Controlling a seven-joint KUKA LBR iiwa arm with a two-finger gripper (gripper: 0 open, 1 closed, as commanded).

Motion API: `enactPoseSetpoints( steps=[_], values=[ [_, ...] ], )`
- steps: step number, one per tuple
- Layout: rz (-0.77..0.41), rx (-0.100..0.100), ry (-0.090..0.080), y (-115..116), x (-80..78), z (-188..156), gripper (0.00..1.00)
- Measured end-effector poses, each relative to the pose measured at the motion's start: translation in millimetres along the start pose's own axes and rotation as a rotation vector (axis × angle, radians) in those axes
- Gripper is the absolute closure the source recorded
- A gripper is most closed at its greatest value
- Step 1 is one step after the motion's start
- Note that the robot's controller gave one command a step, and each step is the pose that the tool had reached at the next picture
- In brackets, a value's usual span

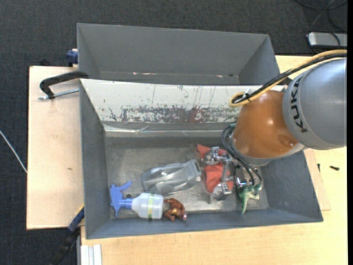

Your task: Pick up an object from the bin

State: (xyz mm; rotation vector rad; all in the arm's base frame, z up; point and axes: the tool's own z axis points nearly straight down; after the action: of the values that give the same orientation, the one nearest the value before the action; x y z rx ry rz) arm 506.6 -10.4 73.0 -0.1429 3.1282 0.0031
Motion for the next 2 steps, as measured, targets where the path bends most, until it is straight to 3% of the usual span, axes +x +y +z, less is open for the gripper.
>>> enactPoseSetpoints(
  steps=[1, 2],
  values=[
    [0.034, 0.0, 0.014, -3.7, 10.9, -0.4, 1.0],
    [0.035, 0.0, 0.014, -3.8, 10.9, -0.4, 1.0]
  ],
)
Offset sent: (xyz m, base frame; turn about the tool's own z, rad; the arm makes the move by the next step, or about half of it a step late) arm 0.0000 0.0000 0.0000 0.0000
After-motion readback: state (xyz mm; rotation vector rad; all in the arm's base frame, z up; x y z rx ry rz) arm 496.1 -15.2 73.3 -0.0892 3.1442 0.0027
